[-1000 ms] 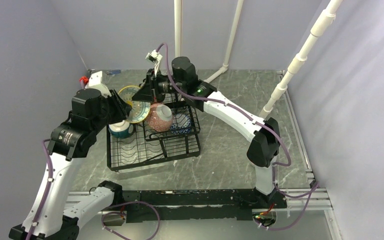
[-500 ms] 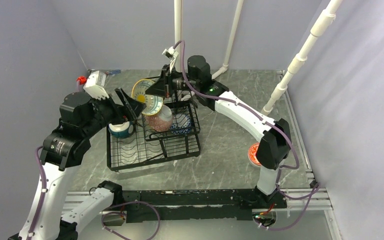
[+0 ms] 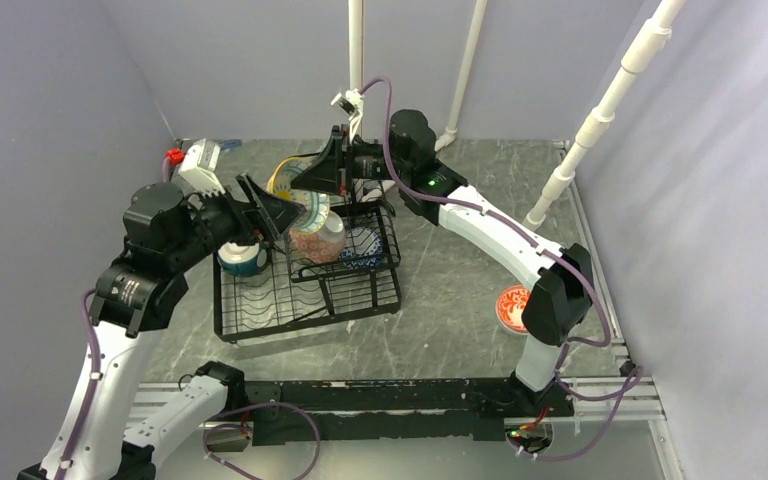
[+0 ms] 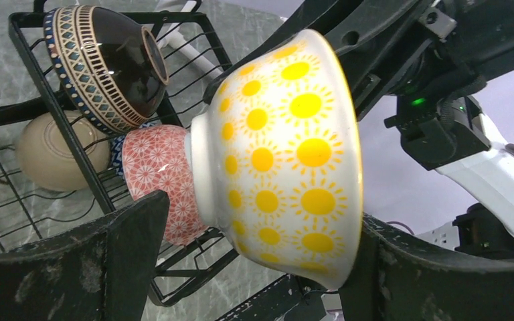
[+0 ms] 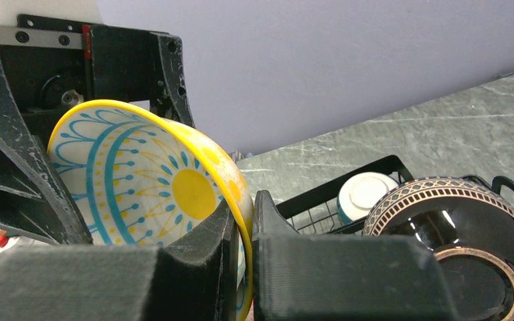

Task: Load the bowls into the dish rack
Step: Turn the bowl upside down on the dish rack.

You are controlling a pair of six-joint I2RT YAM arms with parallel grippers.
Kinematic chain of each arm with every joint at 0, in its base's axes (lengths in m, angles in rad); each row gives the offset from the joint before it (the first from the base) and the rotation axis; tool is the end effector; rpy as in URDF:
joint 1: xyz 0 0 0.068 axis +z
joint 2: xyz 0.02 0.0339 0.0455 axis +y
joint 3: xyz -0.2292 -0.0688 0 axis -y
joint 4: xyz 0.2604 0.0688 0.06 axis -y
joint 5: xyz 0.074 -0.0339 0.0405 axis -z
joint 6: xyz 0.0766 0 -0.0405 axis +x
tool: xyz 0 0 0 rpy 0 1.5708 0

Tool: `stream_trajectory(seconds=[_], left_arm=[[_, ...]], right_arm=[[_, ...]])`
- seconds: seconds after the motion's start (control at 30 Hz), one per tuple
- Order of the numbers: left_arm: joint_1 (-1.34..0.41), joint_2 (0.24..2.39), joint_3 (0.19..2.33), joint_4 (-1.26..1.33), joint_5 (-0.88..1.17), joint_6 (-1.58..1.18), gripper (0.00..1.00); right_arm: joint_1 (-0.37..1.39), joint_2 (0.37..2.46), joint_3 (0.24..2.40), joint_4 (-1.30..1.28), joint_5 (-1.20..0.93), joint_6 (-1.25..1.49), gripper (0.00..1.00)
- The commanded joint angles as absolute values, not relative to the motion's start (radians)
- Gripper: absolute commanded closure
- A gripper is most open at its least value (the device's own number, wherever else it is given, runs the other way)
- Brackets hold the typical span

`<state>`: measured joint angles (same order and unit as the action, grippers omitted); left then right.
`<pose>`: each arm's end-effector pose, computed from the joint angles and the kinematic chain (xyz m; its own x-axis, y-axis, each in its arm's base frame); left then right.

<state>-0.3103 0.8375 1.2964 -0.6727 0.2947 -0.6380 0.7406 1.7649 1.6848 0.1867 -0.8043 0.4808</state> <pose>0.2002 -0.0876 0.4217 -0.4973 -0.4390 -0.7483 0.3315 0.7009 -0.6315 0.2986 0.3477 0.3909 -0.3913 0.0769 -0.9170 -0.9200 -0.0078 0.3919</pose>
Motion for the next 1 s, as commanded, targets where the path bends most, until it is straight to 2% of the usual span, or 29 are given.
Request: stream_trajectory(seconds=[0.0,0.33,0.47,0.53,0.67,0.77,0.83,0.97], left_arm=[[-0.308,0.838,1.284,-0.57,0.369,-0.664,0.13],[-0.308,0.853,1.261,-0.512,0.411,-0.69,0.31],[-0.307,0.852,1.257,-0.507,0.403,-0.69,0.45],[-0.307,0.852,1.257,-0.51,0.393,-0.689,0.59],[-0.307,0.855,1.254,-0.515,0.365,-0.685,0.77],[-0.307,0.855,1.255,-0.519,0.327,-0.681,0.96],[-0.307,0.853,1.256,-0.524,0.297,-0.676,0.97],[-0.307,0.841,1.241,-0.5,0.26,-0.674,0.97]], right_arm=[[0.726,1.701,1.684,0.291,-0.841,0.511,1.0],[0.723,1.721,1.693,0.298,-0.856,0.529,1.0],[0.72,1.723,1.691,0.303,-0.857,0.531,1.0],[0.713,1.723,1.681,0.314,-0.851,0.541,0.94],[0.692,1.73,1.66,0.348,-0.856,0.572,0.77],[0.674,1.738,1.658,0.366,-0.871,0.595,0.64],[0.668,1.742,1.661,0.364,-0.881,0.604,0.55],[0.664,1.749,1.663,0.354,-0.882,0.598,0.48]])
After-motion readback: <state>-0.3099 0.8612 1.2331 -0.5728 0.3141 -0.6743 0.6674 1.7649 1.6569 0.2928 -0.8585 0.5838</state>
